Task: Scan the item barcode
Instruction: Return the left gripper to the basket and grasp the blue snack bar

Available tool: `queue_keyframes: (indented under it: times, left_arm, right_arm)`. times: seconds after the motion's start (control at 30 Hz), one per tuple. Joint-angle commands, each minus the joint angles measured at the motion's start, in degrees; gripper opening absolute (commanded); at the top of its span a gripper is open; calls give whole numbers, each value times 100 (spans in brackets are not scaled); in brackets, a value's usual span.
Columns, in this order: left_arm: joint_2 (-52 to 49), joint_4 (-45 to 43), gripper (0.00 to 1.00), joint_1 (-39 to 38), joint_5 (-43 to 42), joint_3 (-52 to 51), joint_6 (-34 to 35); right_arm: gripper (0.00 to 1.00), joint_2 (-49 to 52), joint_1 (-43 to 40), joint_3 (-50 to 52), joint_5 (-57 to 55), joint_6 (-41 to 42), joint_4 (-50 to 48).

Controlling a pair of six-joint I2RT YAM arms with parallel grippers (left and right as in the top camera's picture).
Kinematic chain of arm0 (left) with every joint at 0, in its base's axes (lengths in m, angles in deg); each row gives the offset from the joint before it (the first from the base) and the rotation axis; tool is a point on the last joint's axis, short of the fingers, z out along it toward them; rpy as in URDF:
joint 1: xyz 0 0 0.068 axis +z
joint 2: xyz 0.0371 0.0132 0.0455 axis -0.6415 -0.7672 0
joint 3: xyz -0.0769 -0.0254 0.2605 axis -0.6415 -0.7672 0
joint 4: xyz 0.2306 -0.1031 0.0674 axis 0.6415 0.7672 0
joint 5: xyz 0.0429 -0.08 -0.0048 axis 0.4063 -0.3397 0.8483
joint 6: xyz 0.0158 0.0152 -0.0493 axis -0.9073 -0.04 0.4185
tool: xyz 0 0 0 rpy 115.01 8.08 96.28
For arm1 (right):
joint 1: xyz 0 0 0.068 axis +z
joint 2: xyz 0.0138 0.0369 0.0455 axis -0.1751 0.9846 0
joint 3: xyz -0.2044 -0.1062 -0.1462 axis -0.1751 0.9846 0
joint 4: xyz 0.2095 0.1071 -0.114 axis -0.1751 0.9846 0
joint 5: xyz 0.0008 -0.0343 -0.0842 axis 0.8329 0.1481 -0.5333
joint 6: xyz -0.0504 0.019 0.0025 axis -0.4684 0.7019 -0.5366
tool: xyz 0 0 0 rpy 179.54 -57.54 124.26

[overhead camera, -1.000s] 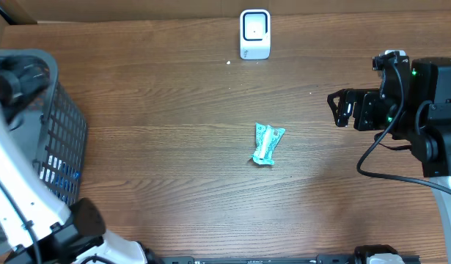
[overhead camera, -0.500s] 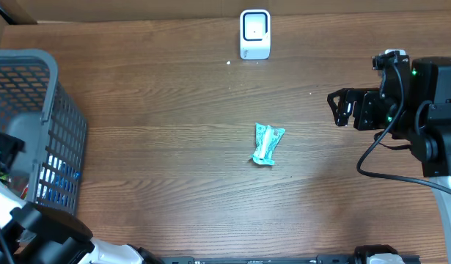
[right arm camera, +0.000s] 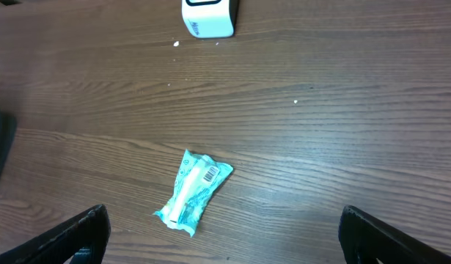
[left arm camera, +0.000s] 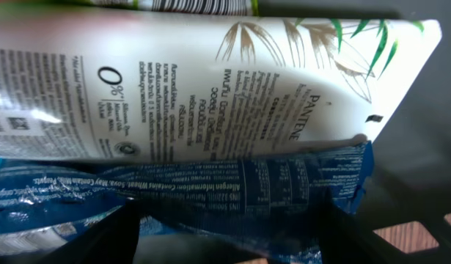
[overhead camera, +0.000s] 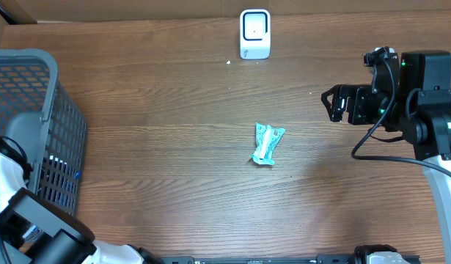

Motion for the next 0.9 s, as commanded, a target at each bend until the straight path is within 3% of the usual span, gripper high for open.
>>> queue_keyframes:
  times: [0.0,0.1,0.13,0.17,0.2,0.47,0.87]
  left_arm:
    - [-15,-308,68,-90,-7,-599,28]
    - [-15,-437,54,-90,-7,-673,26]
    - [-15,-461,36,-90,-9,-673,26]
    - [-15,-490,11,-90,-13,-673,31]
    - [-15,-501,4,-90,-24,-673,33]
    - [0,-17,4,-90,-758,133,9]
    - [0,2715,4,-127,-1239,3980,-916]
  right_arm:
    - [100,-24,-17,-125,87,-2,-61]
    - [100,-24,-17,-125,87,-4,-70]
    - [100,-24,-17,-125,87,-4,-72]
    - [100,-24,-17,-125,87,-4,-76]
    - [100,-24,-17,-125,87,-4,-83]
    - [100,-24,-17,-125,87,-4,-107]
    - [100,-24,-17,-125,87,-2,-116]
